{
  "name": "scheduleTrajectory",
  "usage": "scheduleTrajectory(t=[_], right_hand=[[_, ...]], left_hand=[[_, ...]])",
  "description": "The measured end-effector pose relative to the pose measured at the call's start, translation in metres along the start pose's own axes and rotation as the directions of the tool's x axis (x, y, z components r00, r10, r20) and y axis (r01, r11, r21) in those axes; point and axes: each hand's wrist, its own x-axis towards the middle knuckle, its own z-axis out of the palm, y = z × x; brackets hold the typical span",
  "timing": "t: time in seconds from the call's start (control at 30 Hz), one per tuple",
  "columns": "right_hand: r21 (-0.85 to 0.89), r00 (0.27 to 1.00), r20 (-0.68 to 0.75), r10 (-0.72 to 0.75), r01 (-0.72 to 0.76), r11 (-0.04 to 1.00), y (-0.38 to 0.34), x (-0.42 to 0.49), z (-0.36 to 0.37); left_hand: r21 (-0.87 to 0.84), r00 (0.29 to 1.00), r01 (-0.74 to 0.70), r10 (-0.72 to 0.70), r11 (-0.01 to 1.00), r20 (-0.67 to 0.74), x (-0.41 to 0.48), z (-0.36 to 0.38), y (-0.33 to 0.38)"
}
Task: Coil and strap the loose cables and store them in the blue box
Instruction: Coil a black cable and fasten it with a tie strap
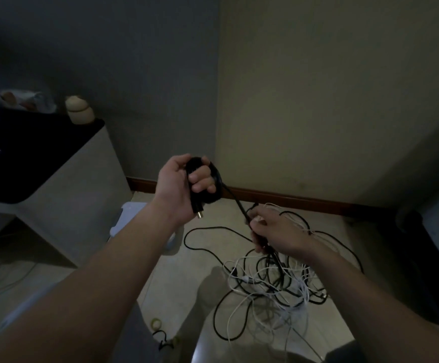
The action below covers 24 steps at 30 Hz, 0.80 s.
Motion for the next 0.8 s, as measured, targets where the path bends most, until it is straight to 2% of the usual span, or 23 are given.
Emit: scheduleTrajectory(t=[0.07, 0.23, 0.3, 0.43, 0.57, 0.67, 0.8], right_hand=[[-0.041, 0.999, 0.014, -0.049, 0.05, 0.998, -0.006, -0.005, 0.008], [-0.297, 0.986, 0.09, -0.142, 0.163, 0.941, -0.017, -0.013, 0.023], [-0.373, 0.978, 0.084, -0.19, 0.207, 0.904, -0.024, -0.017, 0.026], [-0.32, 0.961, 0.078, -0.266, 0.276, 0.906, -0.036, -0.022, 0.032], [-0.306, 0.944, -0.032, -0.329, 0.304, 0.902, -0.041, -0.022, 0.029], [-0.299, 0.925, -0.136, -0.356, 0.304, 0.905, -0.041, -0.021, 0.021], [-0.35, 0.856, -0.227, -0.465, 0.374, 0.859, -0.044, -0.021, 0.017]], left_hand=[[-0.023, 0.997, -0.051, 0.05, 0.998, -0.055, 0.003, -0.004, 0.005], [-0.015, 0.985, -0.108, 0.105, 0.994, -0.138, 0.007, -0.01, 0.016], [0.07, 0.979, -0.109, 0.119, 0.992, -0.166, 0.008, -0.009, 0.013], [0.326, 0.968, -0.094, 0.163, 0.941, -0.192, 0.012, -0.007, 0.0], [0.598, 0.977, -0.065, 0.172, 0.799, -0.123, 0.021, -0.012, -0.013], [0.752, 0.995, -0.013, 0.082, 0.659, -0.055, 0.021, -0.017, -0.021], [0.902, 0.999, 0.04, -0.03, 0.43, -0.03, 0.015, -0.013, -0.031]])
